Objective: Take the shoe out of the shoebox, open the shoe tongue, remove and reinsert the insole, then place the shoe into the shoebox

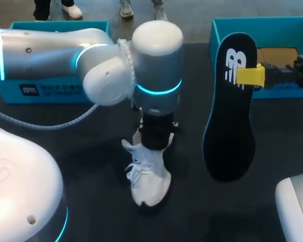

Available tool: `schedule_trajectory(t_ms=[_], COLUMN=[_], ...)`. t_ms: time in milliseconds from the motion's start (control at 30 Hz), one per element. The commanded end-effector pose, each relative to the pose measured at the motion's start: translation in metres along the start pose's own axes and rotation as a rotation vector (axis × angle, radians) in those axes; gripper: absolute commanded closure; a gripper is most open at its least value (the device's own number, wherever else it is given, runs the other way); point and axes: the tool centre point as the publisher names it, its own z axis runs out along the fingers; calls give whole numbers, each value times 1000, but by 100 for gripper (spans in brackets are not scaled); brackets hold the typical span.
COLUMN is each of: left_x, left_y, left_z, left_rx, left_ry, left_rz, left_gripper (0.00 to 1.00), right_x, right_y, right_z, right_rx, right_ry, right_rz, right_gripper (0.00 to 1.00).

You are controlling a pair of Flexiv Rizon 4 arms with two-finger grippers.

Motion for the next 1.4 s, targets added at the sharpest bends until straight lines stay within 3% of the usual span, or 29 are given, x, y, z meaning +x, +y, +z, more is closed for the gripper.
schedule_trajectory(t_ms=[33, 733, 767, 800, 833, 1167, 1400], left_x=[-13, -26, -26, -26, -25, -24, -17], left_y=[11, 10, 11, 11, 11, 13, 20], left_z=[1, 27, 28, 29, 29, 5, -33], left_rx=[42, 62, 55, 52, 46, 43, 59], left_ry=[19, 82, 80, 78, 73, -22, -180], left_rz=[-18, -109, -121, -123, -130, -212, -269], left_gripper=[100, 100, 76, 11, 0, 0, 0], right_x=[0, 0, 0, 0, 0, 0, 0], right_y=[5, 5, 5, 5, 5, 5, 5], right_z=[2, 2, 2, 2, 2, 2, 2], right_rx=[9, 9, 9, 9, 9, 9, 9], right_ry=[-1, -1, -1, -1, -1, -1, -1], right_rz=[2, 2, 2, 2, 2, 2, 2], right_gripper=[100, 100, 100, 100, 100, 100, 100])
